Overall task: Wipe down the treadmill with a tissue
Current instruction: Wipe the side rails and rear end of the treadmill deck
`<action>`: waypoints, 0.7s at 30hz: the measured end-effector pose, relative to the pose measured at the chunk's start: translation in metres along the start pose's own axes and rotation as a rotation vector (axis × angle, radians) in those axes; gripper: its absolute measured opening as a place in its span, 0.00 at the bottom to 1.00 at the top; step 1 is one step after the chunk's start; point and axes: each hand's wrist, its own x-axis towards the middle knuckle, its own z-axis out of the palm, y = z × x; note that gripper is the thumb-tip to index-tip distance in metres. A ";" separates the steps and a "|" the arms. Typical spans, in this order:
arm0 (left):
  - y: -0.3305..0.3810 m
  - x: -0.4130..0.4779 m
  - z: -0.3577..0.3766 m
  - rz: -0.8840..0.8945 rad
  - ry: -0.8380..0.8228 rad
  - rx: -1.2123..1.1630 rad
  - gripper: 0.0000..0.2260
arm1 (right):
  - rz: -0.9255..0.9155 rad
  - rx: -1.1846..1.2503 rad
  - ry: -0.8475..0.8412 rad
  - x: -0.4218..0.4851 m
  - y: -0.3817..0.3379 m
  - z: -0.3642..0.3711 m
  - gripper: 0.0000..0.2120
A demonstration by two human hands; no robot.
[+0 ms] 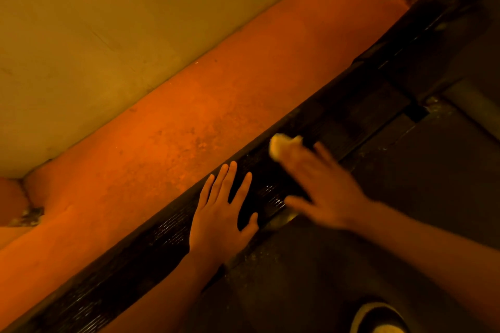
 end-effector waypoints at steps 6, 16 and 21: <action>0.001 0.000 -0.001 -0.005 -0.005 -0.018 0.34 | 0.486 0.004 0.088 0.043 0.088 -0.036 0.47; 0.000 -0.002 0.001 -0.001 -0.013 0.000 0.34 | 0.005 0.033 -0.033 0.058 -0.027 -0.011 0.44; 0.000 -0.001 -0.001 -0.001 -0.003 -0.002 0.34 | 0.328 0.002 0.121 0.070 0.074 -0.042 0.44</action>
